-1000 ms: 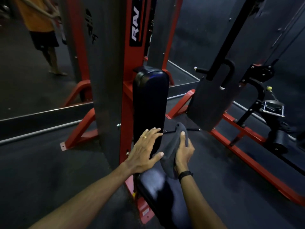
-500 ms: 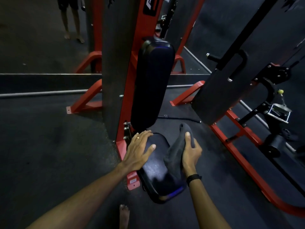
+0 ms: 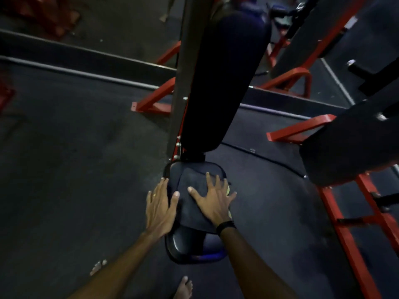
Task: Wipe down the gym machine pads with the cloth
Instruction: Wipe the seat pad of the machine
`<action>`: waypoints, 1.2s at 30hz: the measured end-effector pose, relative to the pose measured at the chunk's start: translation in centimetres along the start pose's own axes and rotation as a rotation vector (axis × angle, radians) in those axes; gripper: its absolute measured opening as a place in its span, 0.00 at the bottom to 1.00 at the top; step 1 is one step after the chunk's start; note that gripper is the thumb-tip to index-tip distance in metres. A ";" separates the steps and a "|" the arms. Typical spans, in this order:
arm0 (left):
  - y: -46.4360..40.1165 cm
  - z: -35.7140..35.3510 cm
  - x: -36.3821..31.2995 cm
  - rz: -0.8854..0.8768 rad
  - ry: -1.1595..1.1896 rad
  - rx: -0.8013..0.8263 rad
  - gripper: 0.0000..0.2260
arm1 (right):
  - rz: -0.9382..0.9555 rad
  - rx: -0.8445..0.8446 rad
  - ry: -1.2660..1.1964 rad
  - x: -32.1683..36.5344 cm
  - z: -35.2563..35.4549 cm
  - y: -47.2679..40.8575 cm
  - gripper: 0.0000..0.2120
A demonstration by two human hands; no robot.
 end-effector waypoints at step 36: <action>4.1 -7.2 4.2 0.427 -0.378 -0.291 0.26 | 0.213 -0.232 0.050 -1.1 -7.4 -8.4 0.28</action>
Point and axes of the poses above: each hand's wrist, its own y-axis away from the middle knuckle, its own z-axis out of the back of the hand, x = y × z, the point moved 8 cm from there along -y, towards the middle knuckle, and after that the axes turned 12 degrees about -x, right-handed, at the moved point
